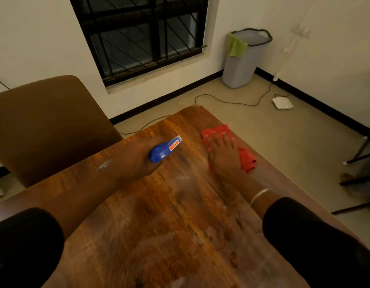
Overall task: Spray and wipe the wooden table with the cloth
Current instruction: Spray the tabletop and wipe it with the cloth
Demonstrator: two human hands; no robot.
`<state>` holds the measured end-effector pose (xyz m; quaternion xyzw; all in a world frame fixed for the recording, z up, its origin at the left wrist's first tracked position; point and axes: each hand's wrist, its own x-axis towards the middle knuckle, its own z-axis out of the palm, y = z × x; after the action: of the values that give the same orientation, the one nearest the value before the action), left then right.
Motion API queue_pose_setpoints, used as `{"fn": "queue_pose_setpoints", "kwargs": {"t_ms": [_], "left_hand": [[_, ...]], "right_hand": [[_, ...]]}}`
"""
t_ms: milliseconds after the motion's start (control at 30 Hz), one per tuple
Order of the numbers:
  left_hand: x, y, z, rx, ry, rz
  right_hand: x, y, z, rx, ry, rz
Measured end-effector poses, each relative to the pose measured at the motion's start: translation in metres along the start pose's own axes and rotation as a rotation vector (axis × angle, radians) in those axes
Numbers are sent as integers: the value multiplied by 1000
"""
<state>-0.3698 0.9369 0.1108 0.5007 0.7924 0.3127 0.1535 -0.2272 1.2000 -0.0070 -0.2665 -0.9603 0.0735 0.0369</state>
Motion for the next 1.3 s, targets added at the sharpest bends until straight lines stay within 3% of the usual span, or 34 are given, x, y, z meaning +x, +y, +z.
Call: {"fn": "queue_pose_setpoints", "kwargs": {"t_ms": [100,133,233,300,367,467,767,867,1000,1233,1300], "left_hand": [[-2,3,-2,37,29,-18],[-1,4,-2,50,50,-22],[5,0,-2,57,74,-40],[6,-5,-3,47,31,-87],[3,-9,-5,52,-1,-145],[-8,-11,-11,47,33,-108],[-9,-34,-32,7,98,-123],[-7,-42,-36,6,47,-64],[-13,-52,-31,90,96,18],[-37,-41,-49,55,14,2],[-43,-36,-58,33,25,-34]], "right_hand": [[-68,-61,26,18,-133,-382],[-99,-76,39,-3,-106,-511],[-123,-60,41,-23,-107,-625],[-82,-16,24,-56,-66,-466],[-31,29,-1,15,-56,-116],[26,34,-10,35,-49,154],[171,-68,-9,33,-265,-198],[204,-57,-2,30,-167,-78],[207,-55,11,163,-91,198],[134,-7,17,114,57,311],[101,-23,17,75,62,325]]}}
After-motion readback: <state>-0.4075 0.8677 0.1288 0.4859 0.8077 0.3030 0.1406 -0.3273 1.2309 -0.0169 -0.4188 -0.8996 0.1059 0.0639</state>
